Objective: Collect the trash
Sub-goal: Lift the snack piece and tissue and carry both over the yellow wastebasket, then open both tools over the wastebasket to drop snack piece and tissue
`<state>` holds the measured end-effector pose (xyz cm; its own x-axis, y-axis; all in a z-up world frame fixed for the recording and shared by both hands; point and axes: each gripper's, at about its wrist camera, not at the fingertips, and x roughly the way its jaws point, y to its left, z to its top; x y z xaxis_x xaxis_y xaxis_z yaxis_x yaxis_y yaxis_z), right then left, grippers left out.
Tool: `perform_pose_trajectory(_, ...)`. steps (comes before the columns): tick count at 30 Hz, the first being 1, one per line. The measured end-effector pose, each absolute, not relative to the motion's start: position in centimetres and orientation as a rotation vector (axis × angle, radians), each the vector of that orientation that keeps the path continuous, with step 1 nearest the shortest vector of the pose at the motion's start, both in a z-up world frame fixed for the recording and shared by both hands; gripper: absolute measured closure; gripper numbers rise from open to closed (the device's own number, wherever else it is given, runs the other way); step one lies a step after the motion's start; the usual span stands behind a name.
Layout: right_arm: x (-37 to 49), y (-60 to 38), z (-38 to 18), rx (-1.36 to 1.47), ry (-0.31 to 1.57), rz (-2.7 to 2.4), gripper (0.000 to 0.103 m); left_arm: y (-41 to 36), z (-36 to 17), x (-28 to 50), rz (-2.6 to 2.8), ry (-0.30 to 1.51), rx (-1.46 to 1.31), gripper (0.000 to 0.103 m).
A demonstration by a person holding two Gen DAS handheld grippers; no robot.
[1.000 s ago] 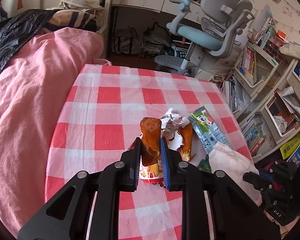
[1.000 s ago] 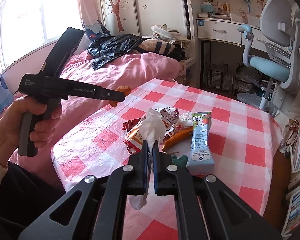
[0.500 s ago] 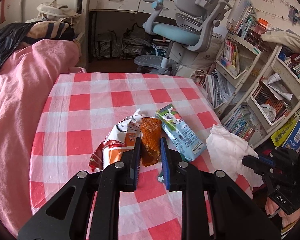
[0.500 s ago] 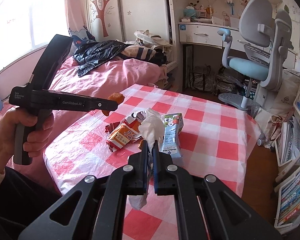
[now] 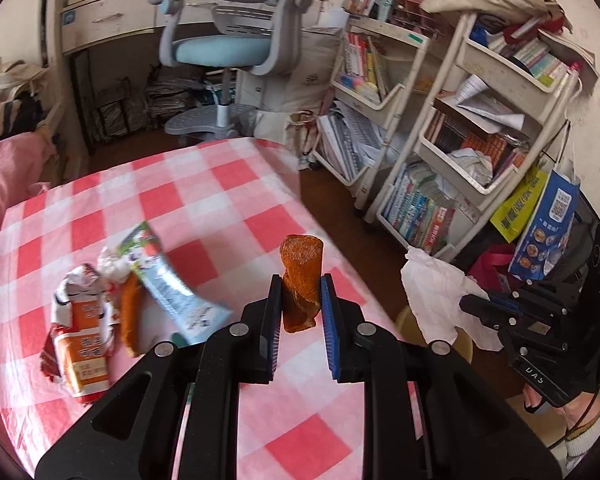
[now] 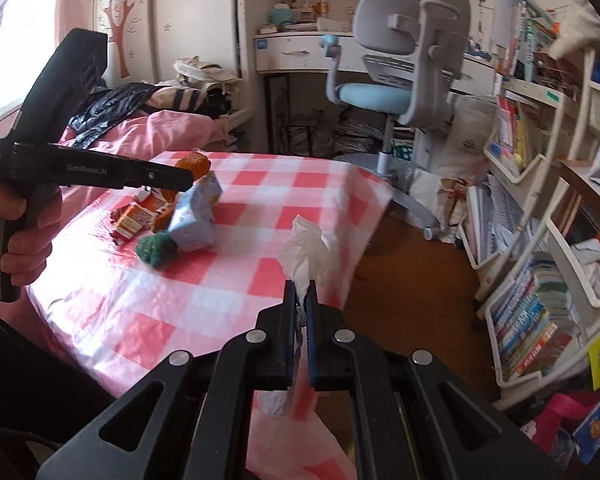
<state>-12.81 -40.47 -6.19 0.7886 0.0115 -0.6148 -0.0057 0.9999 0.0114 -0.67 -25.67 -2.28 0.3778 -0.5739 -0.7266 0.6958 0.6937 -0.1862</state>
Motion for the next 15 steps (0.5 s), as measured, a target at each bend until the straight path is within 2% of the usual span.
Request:
perform_pose_trajectory(6,-16.3,-46.4,-9.9,0.107,0.721,-0.142,0.097,-36.1,-4.6,-5.4,-0.956,0.876,0.303,0.085)
perform_pose_trajectory(15,-18.8,-52.2,-19.6,0.277,0.855,-0.258,0.097,-48.7,-11.5,-10.3,-1.06,0.985,0.506,0.085)
